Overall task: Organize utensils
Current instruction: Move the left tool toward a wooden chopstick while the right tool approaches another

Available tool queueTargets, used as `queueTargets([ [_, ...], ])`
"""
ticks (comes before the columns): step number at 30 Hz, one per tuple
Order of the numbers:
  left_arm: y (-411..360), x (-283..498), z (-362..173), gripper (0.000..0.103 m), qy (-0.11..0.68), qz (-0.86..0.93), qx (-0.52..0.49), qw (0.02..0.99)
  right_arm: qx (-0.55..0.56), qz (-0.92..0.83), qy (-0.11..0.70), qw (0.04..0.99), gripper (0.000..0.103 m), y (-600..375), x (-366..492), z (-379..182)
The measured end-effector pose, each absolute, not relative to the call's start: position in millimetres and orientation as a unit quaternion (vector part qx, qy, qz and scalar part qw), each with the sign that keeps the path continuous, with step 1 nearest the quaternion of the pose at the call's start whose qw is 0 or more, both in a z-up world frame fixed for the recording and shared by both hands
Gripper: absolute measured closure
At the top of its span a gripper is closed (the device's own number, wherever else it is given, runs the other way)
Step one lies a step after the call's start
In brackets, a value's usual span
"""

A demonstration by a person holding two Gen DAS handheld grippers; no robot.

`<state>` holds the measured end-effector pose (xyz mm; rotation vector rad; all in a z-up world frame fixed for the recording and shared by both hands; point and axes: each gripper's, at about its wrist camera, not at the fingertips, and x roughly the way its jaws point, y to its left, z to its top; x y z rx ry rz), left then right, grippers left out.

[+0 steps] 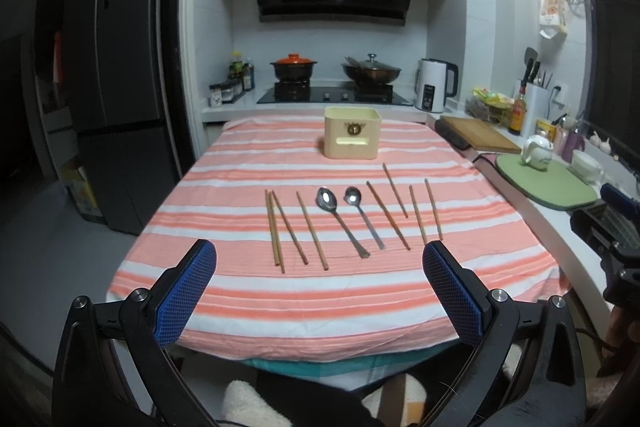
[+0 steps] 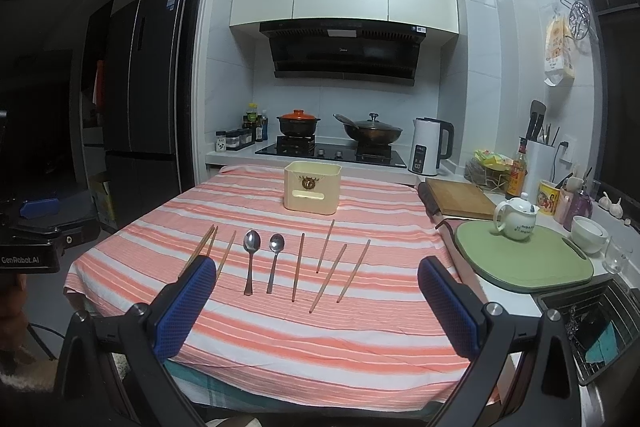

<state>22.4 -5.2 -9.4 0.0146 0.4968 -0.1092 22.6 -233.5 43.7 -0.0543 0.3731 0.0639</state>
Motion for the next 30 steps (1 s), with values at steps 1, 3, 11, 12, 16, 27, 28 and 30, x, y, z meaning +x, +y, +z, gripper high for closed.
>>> queueTargets([
  [1,-5,23,-10,0.0,0.247,-0.056,0.007,0.967,-0.027,0.031,0.186,0.982,0.0,-234,24,43],
  [3,-4,27,-12,0.0,0.251,-0.056,0.007,0.966,-0.027,0.03,0.189,0.981,0.0,-234,28,43],
  [11,27,56,-19,0.0,0.251,-0.015,-0.004,0.968,-0.03,0.027,0.195,0.98,0.0,-239,44,40],
  [12,34,63,-23,0.0,0.256,-0.008,-0.007,0.967,-0.029,0.025,0.197,0.98,0.0,-241,48,40],
  [16,58,95,-48,0.0,0.289,0.002,-0.023,0.957,-0.025,0.016,0.206,0.978,0.0,-252,65,32],
  [27,75,182,-148,0.0,0.376,-0.011,0.013,0.926,-0.029,-0.013,0.27,0.962,0.0,-277,132,-21],
  [28,75,190,-155,0.0,0.383,-0.015,0.016,0.923,-0.029,-0.014,0.28,0.96,0.0,-278,139,-27],
  [30,76,204,-168,0.0,0.392,-0.016,0.026,0.919,-0.029,-0.013,0.297,0.954,0.0,-279,150,-38],
])
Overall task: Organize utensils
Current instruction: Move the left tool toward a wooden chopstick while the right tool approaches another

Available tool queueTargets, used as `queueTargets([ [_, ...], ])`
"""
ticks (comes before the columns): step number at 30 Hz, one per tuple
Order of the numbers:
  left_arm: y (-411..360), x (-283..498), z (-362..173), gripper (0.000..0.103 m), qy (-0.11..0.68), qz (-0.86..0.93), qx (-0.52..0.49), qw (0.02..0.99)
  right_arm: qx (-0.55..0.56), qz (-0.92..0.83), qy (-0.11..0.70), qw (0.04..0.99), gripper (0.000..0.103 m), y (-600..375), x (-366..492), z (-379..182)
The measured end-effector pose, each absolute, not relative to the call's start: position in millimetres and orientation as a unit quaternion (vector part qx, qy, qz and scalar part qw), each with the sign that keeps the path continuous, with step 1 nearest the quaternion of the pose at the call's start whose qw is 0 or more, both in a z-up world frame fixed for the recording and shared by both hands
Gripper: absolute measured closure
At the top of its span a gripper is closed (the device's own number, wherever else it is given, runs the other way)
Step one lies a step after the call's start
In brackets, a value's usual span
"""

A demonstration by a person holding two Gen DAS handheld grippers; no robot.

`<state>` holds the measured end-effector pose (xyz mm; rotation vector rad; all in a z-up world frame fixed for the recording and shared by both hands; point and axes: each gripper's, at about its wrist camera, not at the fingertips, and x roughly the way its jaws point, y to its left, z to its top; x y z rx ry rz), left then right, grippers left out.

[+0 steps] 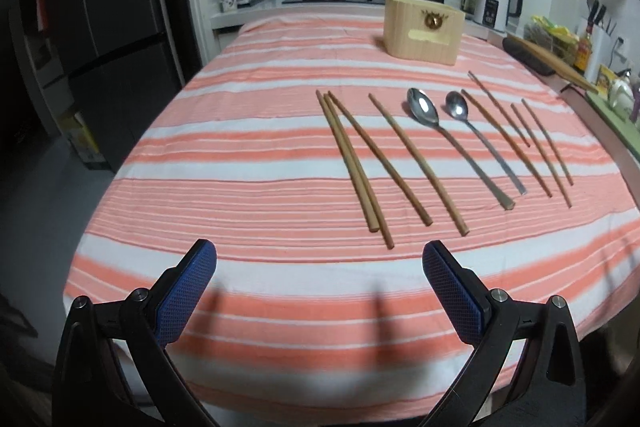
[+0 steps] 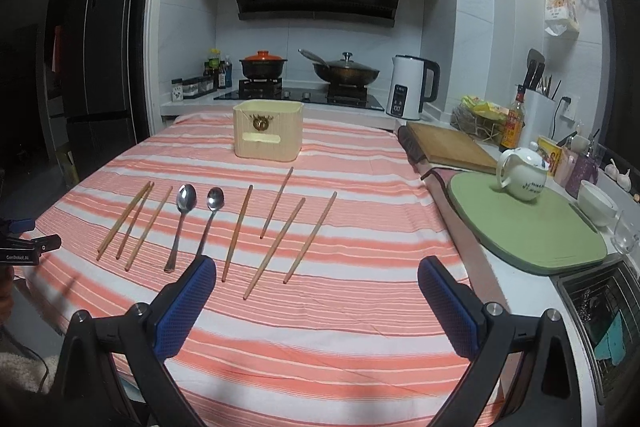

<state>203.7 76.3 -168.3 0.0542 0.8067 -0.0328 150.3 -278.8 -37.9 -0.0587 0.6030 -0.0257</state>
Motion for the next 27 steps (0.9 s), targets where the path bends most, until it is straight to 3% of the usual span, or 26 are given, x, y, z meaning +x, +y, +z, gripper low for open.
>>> queueTargets([
  [11,71,253,-213,0.0,0.435,-0.014,0.078,0.897,-0.035,0.004,0.338,0.94,0.0,-267,196,-60],
  [27,70,265,-212,0.001,0.438,-0.017,0.069,0.896,-0.044,-0.016,0.394,0.918,0.0,-275,243,-103],
])
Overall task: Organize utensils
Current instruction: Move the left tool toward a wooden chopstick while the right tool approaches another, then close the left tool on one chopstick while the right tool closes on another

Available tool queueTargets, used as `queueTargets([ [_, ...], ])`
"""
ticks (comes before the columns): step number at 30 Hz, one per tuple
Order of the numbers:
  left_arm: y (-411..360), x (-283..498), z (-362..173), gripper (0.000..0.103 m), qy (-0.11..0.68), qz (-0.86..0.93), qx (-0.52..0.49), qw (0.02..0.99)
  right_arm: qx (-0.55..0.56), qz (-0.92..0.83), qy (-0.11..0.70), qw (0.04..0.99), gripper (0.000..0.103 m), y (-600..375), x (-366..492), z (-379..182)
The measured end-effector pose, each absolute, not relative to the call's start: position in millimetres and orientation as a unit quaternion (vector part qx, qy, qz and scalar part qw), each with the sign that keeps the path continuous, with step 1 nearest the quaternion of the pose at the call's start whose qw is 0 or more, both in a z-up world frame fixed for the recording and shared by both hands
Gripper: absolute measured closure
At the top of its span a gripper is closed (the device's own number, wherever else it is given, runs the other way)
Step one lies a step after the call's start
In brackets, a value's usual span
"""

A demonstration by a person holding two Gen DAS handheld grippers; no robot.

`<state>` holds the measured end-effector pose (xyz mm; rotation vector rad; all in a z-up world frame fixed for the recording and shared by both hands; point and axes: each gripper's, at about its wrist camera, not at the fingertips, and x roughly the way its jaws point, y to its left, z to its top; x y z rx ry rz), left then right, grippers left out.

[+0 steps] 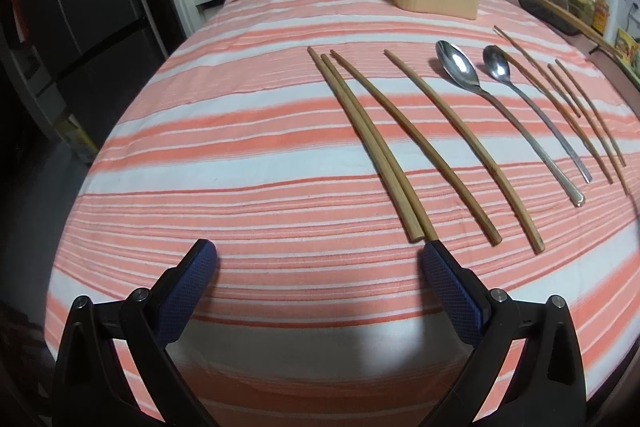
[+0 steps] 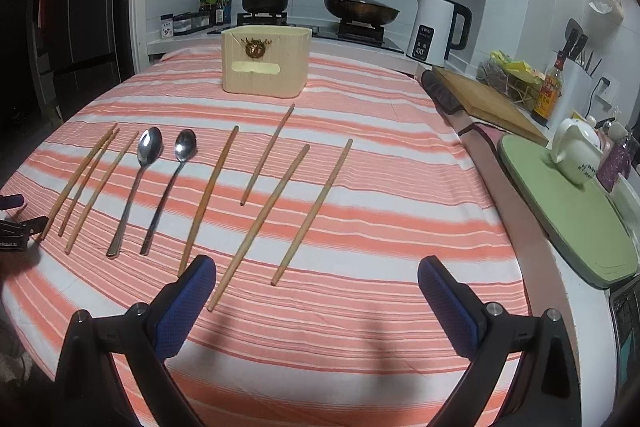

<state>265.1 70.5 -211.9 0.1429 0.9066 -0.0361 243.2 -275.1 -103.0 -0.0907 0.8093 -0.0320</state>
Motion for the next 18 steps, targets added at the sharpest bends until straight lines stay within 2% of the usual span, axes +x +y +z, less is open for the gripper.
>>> queueTargets([
  [4,66,269,-213,0.0,0.433,-0.019,0.078,0.898,-0.039,-0.015,0.397,0.917,0.0,-277,242,-106],
  [8,74,281,-214,0.002,0.453,-0.008,0.04,0.891,-0.045,-0.011,0.398,0.916,0.0,-275,244,-107],
  [10,80,282,-214,0.014,0.458,-0.014,0.01,0.889,-0.049,-0.012,0.397,0.916,0.0,-274,245,-108],
  [11,82,282,-213,0.018,0.456,-0.01,0.004,0.89,-0.05,-0.013,0.397,0.916,0.0,-275,246,-109],
  [13,82,281,-211,0.039,0.448,-0.007,0.005,0.894,-0.053,-0.015,0.397,0.916,0.0,-277,248,-111],
  [14,81,281,-210,0.044,0.445,-0.01,0.001,0.895,-0.054,-0.015,0.397,0.916,0.0,-278,249,-113],
  [16,77,280,-209,0.063,0.441,-0.01,0.003,0.898,-0.05,-0.018,0.401,0.914,0.001,-281,252,-118],
  [18,72,280,-209,0.075,0.437,-0.009,0.009,0.9,-0.037,-0.012,0.409,0.912,0.001,-283,256,-122],
])
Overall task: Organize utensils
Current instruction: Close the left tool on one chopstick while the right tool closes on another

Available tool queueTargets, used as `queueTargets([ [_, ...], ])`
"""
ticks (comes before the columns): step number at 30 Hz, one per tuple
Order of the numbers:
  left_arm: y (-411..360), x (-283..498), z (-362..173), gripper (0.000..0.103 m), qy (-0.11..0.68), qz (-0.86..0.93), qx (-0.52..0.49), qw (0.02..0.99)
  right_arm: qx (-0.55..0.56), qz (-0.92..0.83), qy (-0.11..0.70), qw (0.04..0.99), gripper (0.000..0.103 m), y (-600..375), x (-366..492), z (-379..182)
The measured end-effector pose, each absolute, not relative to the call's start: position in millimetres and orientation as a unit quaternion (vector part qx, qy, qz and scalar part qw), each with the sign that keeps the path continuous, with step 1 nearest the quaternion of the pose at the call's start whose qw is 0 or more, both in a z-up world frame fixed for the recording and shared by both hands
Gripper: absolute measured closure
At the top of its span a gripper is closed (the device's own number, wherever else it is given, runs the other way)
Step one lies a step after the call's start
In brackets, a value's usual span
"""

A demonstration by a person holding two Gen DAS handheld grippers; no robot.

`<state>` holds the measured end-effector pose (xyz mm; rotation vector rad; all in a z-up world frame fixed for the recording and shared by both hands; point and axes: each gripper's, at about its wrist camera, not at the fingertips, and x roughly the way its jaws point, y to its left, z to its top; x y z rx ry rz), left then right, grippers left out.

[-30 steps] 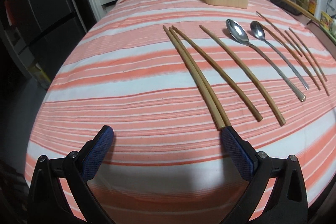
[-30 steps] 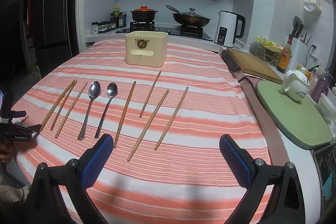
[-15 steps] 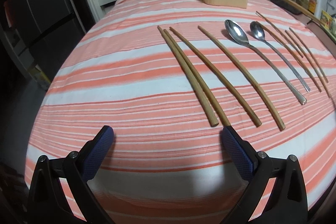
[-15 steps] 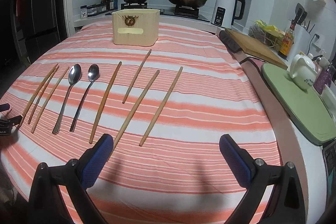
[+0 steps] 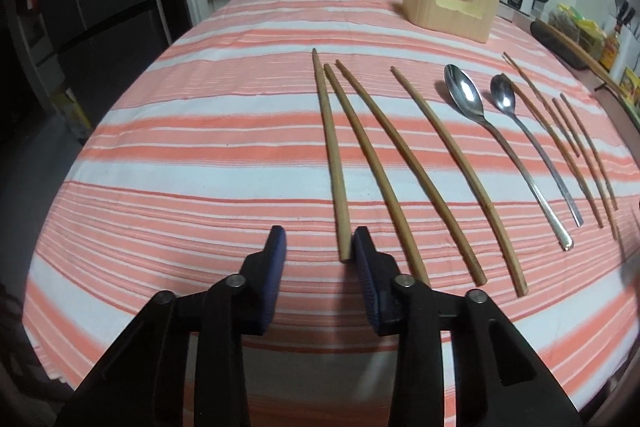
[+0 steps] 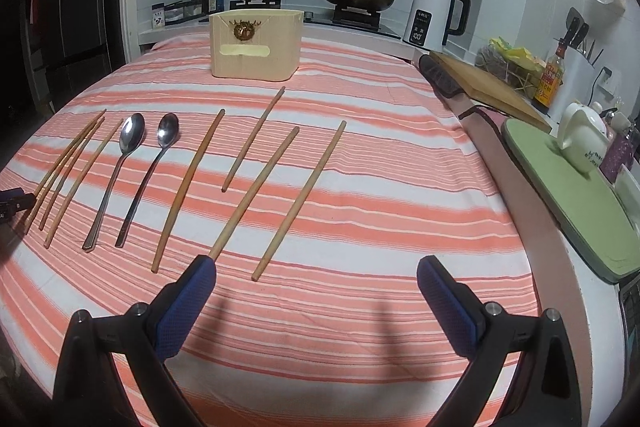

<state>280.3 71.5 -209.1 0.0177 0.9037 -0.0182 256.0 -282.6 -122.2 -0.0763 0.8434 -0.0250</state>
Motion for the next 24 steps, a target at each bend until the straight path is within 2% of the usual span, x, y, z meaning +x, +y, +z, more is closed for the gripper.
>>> queueTargets([
  [3,67,281,-209,0.09,0.433,0.002,0.012,0.901,-0.014,0.012,0.425,0.905,0.008,-279,262,-131],
  [5,67,281,-210,0.093,0.432,0.011,0.008,0.902,-0.013,0.018,0.436,0.9,0.024,-275,268,-138],
  [7,70,282,-210,0.096,0.431,0.019,0.002,0.902,-0.007,0.027,0.45,0.893,0.032,-271,275,-145],
  [9,74,283,-210,0.097,0.431,0.025,-0.006,0.902,-0.01,0.039,0.465,0.884,0.048,-267,280,-154],
  [10,76,284,-210,0.097,0.431,0.029,-0.01,0.902,-0.016,0.037,0.469,0.882,0.064,-265,281,-158],
  [12,81,283,-210,0.097,0.43,0.039,-0.014,0.902,-0.019,0.034,0.461,0.887,0.068,-266,280,-157],
  [13,85,282,-210,0.097,0.43,0.043,-0.016,0.902,-0.017,0.031,0.459,0.888,0.074,-268,280,-157],
  [14,88,282,-210,0.097,0.429,0.048,-0.017,0.902,-0.019,0.022,0.46,0.888,0.087,-270,280,-157],
  [15,93,281,-210,0.097,0.429,0.055,-0.019,0.901,-0.021,0.014,0.46,0.887,0.094,-274,280,-156],
  [20,116,281,-210,0.096,0.431,0.067,-0.029,0.899,-0.018,-0.042,0.464,0.885,0.097,-302,278,-156],
  [22,120,280,-210,0.092,0.433,0.055,-0.031,0.899,-0.017,-0.047,0.463,0.885,0.097,-310,276,-155],
  [23,123,278,-210,0.087,0.434,0.047,-0.033,0.899,-0.017,-0.05,0.46,0.887,0.097,-313,275,-154],
  [24,125,275,-209,0.065,0.434,0.042,-0.036,0.899,-0.015,-0.05,0.455,0.889,0.097,-315,273,-154],
])
